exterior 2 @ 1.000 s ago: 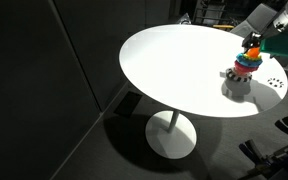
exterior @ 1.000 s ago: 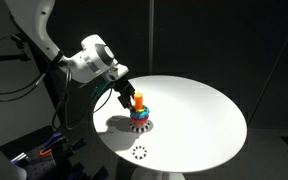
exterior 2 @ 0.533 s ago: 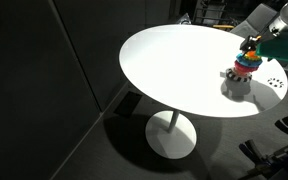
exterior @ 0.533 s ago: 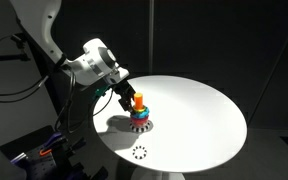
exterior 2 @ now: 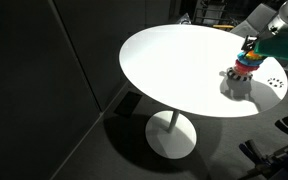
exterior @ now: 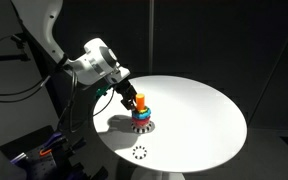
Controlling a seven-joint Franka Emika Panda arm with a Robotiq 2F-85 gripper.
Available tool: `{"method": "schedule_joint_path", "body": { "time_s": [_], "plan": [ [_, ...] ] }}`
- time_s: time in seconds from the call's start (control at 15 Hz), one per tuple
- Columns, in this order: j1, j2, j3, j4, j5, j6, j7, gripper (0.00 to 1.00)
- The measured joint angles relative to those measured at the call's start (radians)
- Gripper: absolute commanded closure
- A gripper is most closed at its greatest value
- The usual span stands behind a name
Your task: Remove the green ring from the orange rod and put it on the table
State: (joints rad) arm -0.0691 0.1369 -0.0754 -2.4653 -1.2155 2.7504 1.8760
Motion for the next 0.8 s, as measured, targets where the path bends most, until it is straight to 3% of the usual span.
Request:
{"method": "schedule_joint_path", "body": {
  "time_s": [0.8],
  "plan": [
    [0.0,-0.017,-0.005,0.0,0.0,0.004,0.0,0.55]
  ]
}}
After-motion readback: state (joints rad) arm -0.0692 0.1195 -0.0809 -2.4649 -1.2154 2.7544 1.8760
